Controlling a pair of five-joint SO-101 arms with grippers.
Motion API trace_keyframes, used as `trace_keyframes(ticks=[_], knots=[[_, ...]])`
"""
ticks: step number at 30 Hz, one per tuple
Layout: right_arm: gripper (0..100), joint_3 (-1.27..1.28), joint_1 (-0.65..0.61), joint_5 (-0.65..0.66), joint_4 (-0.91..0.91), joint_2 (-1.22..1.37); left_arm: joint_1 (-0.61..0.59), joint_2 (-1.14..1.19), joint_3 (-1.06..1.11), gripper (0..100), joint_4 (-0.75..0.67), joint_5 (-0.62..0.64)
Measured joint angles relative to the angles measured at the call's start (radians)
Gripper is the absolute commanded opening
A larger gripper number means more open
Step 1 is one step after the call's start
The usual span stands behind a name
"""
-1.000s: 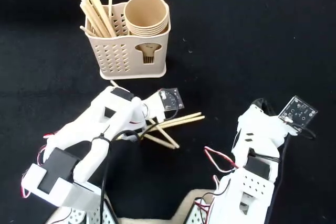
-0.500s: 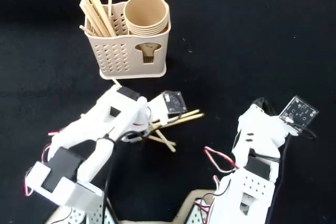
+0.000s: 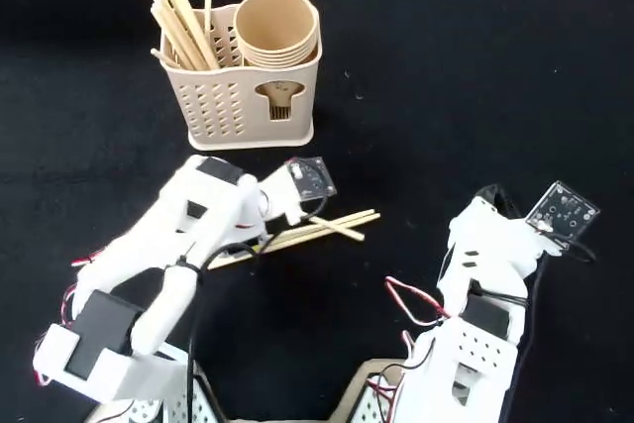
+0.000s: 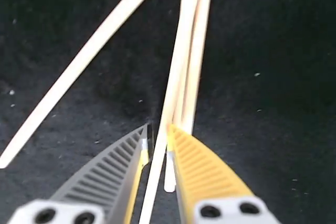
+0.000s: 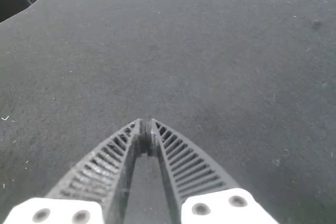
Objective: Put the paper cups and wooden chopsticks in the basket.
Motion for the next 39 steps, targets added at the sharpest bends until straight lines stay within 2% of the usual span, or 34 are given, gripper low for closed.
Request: trace_keyframes(ticks=[8, 15, 17, 20, 25, 32, 39], knots=[[3.5, 0.000, -0.014, 0.000, 0.000, 0.000, -0.020, 0.000, 0.000, 8, -0.084, -0.011], [3.5, 0.000, -0.029, 0.000, 0.000, 0.000, -0.002, 0.000, -0.057, 27, -0.089, 0.008], [3.5, 0.000, -0.029, 0.000, 0.000, 0.000, 0.005, 0.000, -0.089, 30, -0.091, 0.041], [3.3, 0.000, -0.014, -0.002, 0.000, 0.000, 0.025, 0.003, -0.121, 31, -0.140, 0.114], [3.3, 0.000, 0.069, -0.008, 0.000, 0.000, 0.064, 0.071, -0.138, 31, -0.272, 0.233], [3.3, 0.000, 0.081, -0.008, 0.000, 0.000, 0.081, 0.199, -0.138, 31, -0.470, 0.411], [3.4, 0.000, 0.081, -0.008, 0.000, 0.000, 0.081, 0.221, -0.140, 31, -0.542, 0.562]])
